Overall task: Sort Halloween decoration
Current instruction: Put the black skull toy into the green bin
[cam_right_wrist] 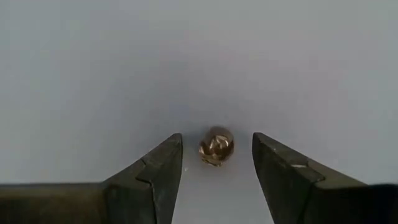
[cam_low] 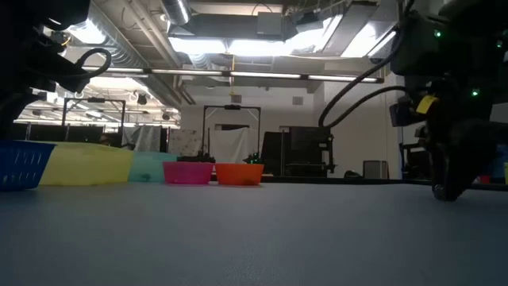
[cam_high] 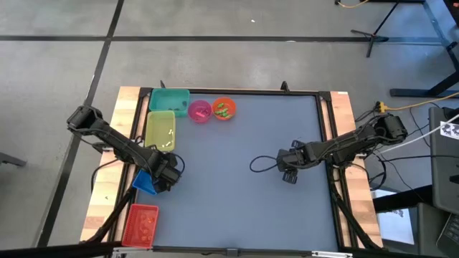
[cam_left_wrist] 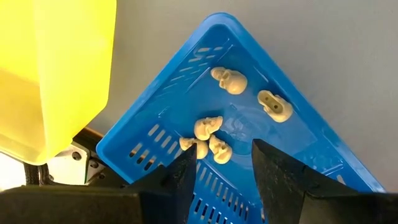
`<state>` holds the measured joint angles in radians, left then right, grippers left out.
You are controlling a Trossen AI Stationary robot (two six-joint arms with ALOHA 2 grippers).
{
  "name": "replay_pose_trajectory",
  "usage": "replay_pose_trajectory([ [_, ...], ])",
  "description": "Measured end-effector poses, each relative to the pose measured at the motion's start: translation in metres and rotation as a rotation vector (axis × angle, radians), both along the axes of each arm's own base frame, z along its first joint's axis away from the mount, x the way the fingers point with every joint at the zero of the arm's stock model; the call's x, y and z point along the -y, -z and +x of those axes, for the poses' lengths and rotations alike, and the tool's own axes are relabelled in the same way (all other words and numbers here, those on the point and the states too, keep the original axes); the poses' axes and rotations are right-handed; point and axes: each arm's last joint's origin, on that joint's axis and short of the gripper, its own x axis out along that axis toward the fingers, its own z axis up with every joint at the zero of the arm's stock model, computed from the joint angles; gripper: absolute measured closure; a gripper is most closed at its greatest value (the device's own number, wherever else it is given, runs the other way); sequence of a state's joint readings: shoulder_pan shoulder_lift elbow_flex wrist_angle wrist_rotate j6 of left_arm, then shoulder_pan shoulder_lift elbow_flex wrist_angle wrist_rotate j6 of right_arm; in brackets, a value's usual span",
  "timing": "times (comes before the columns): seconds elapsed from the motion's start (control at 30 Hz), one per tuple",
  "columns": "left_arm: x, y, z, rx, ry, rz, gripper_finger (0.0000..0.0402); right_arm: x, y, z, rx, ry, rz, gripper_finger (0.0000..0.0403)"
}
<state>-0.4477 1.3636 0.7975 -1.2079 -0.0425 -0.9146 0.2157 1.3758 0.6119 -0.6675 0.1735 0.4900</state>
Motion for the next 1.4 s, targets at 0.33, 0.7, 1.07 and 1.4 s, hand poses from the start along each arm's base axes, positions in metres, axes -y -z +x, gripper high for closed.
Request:
replay_pose_trajectory([
  [0.33,0.000,0.000,0.001,0.007,0.000,-0.003,0.0264,0.000,0.003,-0.001,0.011,-0.001,0.006,0.0248],
  [0.7,0.000,0.000,0.001,0.008,0.000,-0.004,0.0264,0.000,0.004,-0.001,0.016,-0.003,0.013,0.0339],
  [1.07,0.001,0.000,0.001,0.000,0.028,-0.018,0.0264,-0.002,-0.001,0.005,0.031,-0.008,0.058,0.0324],
  [1.4,0.001,0.000,0.000,-0.014,0.053,-0.040,0.0264,-0.012,-0.022,0.039,0.335,-0.084,0.169,0.0329],
])
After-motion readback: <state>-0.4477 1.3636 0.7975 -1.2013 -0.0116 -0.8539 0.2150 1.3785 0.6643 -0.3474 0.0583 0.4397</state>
